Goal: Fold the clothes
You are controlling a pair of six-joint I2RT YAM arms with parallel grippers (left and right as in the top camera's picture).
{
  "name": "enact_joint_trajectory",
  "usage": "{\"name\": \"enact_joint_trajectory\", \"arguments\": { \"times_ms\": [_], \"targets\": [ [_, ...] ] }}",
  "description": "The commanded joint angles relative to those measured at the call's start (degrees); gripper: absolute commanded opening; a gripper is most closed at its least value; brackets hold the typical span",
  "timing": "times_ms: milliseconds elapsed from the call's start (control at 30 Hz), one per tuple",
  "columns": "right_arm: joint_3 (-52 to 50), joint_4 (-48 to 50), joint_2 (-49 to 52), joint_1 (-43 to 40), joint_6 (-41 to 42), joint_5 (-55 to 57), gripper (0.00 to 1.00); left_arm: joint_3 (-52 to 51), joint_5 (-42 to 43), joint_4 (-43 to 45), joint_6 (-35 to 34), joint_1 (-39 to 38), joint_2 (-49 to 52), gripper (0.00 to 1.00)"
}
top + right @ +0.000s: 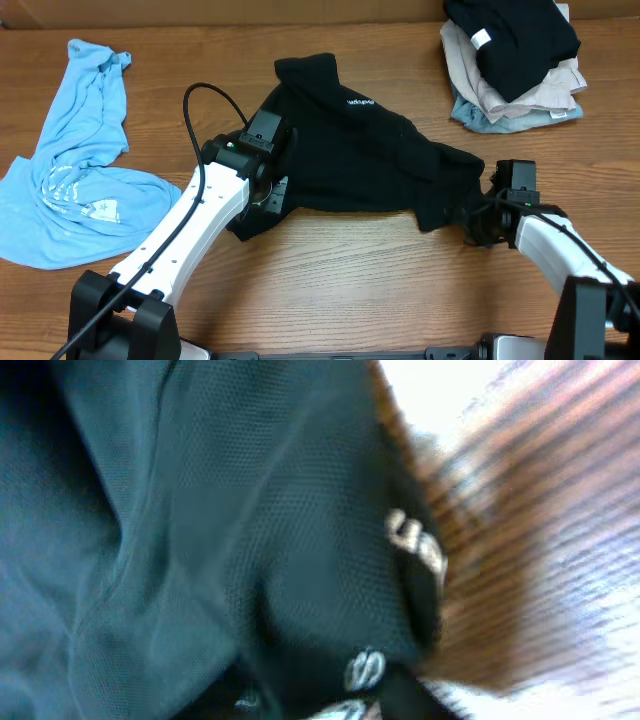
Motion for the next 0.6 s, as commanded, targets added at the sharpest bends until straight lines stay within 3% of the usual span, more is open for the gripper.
{"name": "enact_joint_trajectory", "arguments": {
  "times_ms": [0,33,167,300,567],
  "targets": [
    [-1.3,-0.9,2.9,0.2,1.5,-1.5,0.09,1.2,-0.9,0.0,0.8,0.3,0.2,0.04],
    [-1.2,-1.1,2.9,0.2,2.1,-1.5,0.04,1.2,-0.9,0.0,0.2,0.3,0.2,0.04],
    [0.4,-3.1,2.4,0.2,2.1,-3.7,0.04,2.9,-0.7,-0.8,-0.7,1.6,0.2,0.04],
    [7.5,-12.0,-0.5,0.2,-1.5,-3.6,0.04,11.0,-1.3,-7.1,-1.0,5.0,0.2,0.04],
    [39.2,-37.4,-6.2,0.0,-9.4,-1.1,0.04,34.0,-7.4,-18.9,-1.1,14.8,0.2,0.04]
  ]
}}
